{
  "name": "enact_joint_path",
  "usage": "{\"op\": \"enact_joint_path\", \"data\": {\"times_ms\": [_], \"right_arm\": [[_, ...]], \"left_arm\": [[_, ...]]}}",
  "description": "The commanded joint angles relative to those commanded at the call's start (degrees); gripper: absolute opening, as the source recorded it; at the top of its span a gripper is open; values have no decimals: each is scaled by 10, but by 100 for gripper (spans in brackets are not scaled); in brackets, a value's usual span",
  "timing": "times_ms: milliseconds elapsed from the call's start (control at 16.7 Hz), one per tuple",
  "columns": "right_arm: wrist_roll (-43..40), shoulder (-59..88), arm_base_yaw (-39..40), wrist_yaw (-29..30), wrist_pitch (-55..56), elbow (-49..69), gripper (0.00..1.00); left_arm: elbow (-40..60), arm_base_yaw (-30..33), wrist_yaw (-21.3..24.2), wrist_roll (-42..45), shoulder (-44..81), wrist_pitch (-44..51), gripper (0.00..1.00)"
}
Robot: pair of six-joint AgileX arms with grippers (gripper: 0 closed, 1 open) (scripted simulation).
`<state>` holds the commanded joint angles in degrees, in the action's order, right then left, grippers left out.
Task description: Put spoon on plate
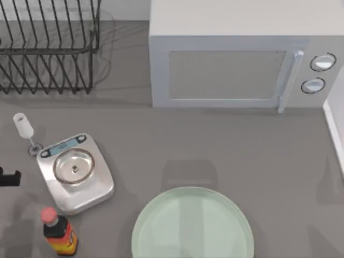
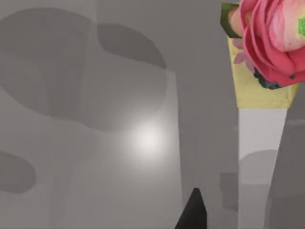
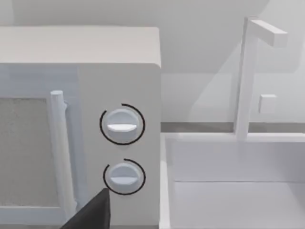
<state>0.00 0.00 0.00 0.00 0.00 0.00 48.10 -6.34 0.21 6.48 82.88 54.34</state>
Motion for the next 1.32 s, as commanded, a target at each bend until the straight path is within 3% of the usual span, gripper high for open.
{"op": "enact_joint_path", "data": {"times_ms": [240, 780, 1020, 1320], "right_arm": [[0, 0, 0, 0, 0, 0, 100], [0, 0, 0, 0, 0, 0, 100], [0, 0, 0, 0, 0, 0, 100], [0, 0, 0, 0, 0, 0, 100]], "left_arm": [[55, 1, 1, -2, -41, 85, 0], [92, 22, 5, 18, -34, 80, 0], [177, 115, 25, 76, 12, 62, 0], [279, 311, 55, 165, 118, 52, 0]]}}
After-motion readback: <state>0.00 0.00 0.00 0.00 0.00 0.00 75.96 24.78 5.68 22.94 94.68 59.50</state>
